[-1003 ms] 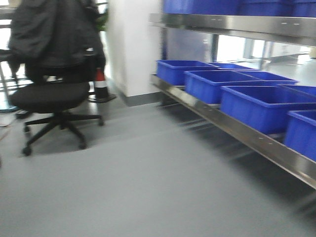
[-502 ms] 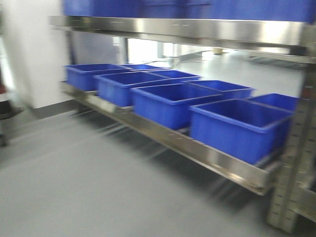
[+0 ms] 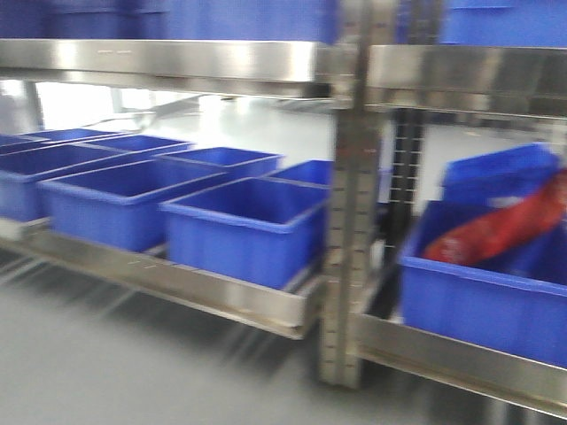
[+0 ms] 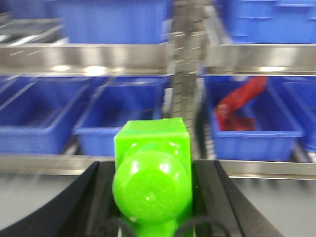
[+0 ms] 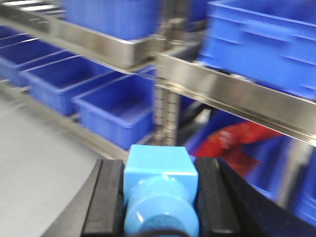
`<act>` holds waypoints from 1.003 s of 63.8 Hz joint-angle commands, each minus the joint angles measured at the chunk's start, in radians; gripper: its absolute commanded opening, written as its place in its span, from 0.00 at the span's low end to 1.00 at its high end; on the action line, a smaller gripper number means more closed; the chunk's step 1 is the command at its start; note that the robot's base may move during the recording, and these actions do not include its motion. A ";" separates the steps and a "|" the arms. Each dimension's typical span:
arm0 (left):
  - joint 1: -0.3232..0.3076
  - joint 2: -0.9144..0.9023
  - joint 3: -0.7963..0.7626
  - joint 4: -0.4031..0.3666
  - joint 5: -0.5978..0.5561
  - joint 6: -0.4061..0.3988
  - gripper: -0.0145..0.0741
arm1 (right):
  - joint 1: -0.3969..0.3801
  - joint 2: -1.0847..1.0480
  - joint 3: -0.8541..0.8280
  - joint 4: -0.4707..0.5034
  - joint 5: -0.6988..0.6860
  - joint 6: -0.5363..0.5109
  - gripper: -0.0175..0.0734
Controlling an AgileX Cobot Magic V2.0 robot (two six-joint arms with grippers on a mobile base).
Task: Grab block from conveyor and place in blue bin
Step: 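Drive up to the steel shelf holding blue bins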
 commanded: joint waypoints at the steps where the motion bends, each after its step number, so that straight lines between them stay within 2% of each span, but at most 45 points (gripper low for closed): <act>1: -0.006 -0.003 -0.002 -0.003 -0.024 -0.007 0.04 | 0.000 -0.004 -0.009 -0.005 -0.014 -0.002 0.03; 64: -0.006 -0.003 -0.002 -0.003 -0.024 -0.007 0.04 | 0.000 -0.004 -0.009 -0.005 -0.014 -0.002 0.03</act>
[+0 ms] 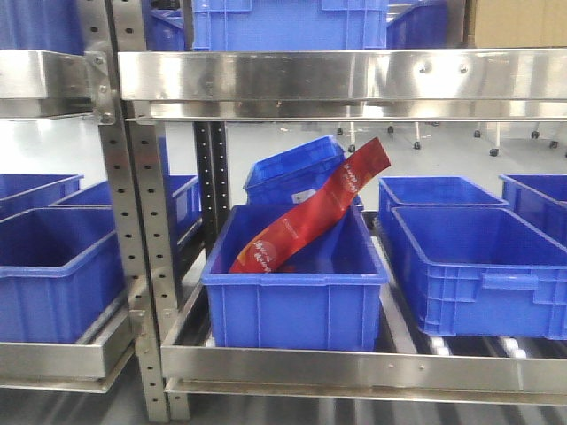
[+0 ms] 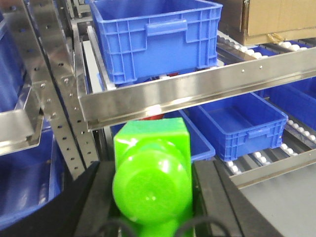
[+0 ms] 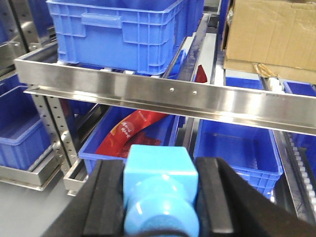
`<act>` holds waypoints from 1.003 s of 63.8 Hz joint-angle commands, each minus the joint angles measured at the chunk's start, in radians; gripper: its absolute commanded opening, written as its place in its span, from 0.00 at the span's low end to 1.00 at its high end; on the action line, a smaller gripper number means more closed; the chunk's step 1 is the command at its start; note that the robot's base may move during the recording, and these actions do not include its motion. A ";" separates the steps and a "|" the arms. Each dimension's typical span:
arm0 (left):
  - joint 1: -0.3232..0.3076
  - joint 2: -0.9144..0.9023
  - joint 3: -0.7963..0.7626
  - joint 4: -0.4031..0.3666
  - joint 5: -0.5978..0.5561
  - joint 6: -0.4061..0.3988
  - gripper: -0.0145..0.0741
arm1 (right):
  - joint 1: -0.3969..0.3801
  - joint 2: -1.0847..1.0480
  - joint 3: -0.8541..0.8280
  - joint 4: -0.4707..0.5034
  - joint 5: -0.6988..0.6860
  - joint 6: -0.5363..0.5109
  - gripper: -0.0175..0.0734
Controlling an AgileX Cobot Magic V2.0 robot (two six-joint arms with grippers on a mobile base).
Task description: Grab block from conveyor and place in blue bin
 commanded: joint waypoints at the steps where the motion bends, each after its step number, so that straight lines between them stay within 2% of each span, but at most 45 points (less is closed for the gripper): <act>1: -0.006 -0.003 -0.002 -0.003 -0.020 -0.007 0.04 | 0.000 -0.004 -0.009 -0.005 -0.014 -0.002 0.03; 64: -0.006 -0.002 -0.002 -0.003 -0.020 -0.007 0.04 | 0.000 -0.004 -0.009 -0.005 -0.014 -0.002 0.03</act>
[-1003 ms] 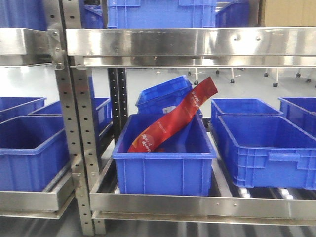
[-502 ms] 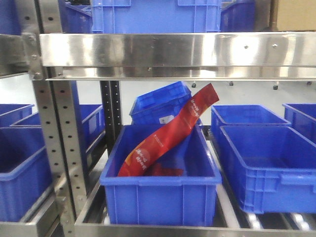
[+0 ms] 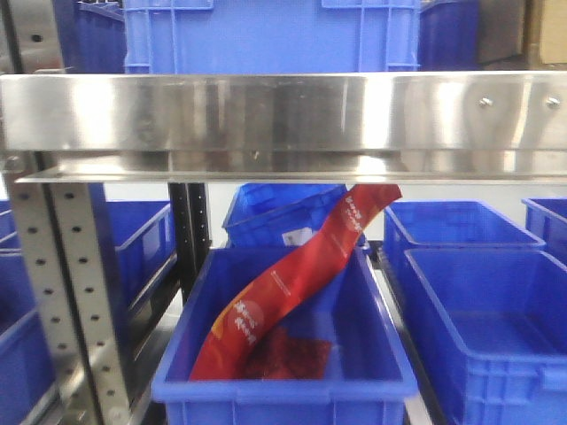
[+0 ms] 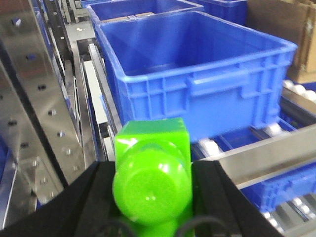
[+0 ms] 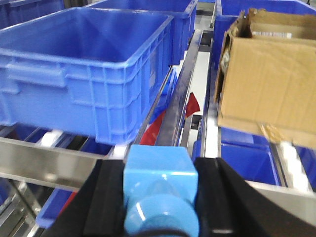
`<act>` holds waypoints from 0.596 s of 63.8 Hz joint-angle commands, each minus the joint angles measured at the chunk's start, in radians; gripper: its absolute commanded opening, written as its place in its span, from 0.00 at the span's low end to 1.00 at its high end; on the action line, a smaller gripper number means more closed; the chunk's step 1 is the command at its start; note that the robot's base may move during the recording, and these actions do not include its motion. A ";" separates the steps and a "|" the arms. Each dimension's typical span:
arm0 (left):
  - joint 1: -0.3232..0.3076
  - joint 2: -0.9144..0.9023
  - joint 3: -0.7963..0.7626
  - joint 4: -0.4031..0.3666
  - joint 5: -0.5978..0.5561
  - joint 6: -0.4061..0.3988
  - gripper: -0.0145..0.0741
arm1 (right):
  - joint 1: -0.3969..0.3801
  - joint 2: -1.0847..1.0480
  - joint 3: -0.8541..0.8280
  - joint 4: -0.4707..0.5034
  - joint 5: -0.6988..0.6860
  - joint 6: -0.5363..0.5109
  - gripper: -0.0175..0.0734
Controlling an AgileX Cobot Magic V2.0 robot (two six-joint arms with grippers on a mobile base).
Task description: Grab block from conveyor and place in blue bin
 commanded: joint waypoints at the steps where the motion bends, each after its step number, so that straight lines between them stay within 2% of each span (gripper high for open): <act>1: -0.006 -0.002 -0.002 -0.003 -0.020 -0.007 0.04 | 0.000 -0.004 -0.009 -0.005 -0.014 -0.002 0.03; 38: -0.006 -0.002 -0.002 -0.003 -0.020 -0.007 0.04 | 0.000 -0.004 -0.009 -0.005 -0.014 -0.002 0.03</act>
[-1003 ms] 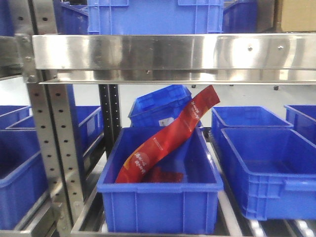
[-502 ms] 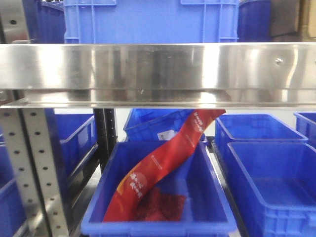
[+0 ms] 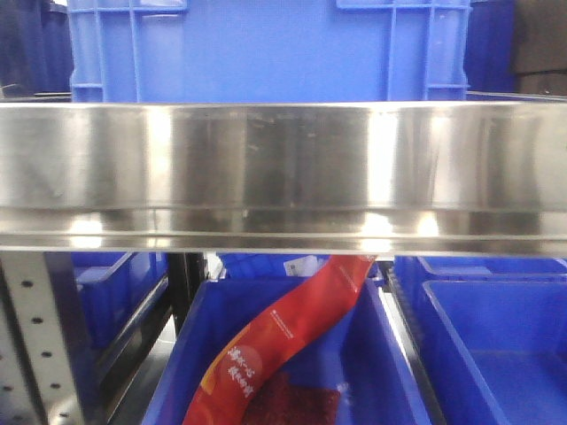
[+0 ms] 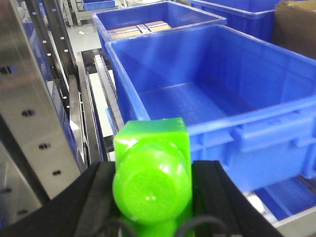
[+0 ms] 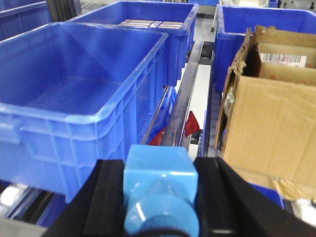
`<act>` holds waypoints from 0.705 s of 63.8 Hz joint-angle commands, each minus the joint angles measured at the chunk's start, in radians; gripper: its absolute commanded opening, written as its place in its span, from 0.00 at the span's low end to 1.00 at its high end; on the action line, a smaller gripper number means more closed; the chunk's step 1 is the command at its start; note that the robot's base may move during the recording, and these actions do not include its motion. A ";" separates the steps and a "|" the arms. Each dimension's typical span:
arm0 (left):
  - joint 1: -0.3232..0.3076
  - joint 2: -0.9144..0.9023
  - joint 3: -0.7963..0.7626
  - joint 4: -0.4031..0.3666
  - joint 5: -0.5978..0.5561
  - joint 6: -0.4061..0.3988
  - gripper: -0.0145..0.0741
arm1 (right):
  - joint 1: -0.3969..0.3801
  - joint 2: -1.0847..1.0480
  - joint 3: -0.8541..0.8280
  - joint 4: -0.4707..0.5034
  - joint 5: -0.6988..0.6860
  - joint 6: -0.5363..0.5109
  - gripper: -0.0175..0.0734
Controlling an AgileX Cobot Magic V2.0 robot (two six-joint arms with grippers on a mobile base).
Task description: Grab block from conveyor and place in blue bin
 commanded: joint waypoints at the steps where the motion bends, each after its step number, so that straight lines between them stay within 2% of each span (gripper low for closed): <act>1: -0.006 -0.002 -0.002 -0.003 -0.020 -0.007 0.04 | 0.000 -0.004 -0.009 -0.005 -0.014 -0.002 0.03; 45: -0.006 -0.002 -0.002 -0.003 -0.020 -0.007 0.04 | 0.000 -0.004 -0.009 -0.005 -0.014 -0.002 0.03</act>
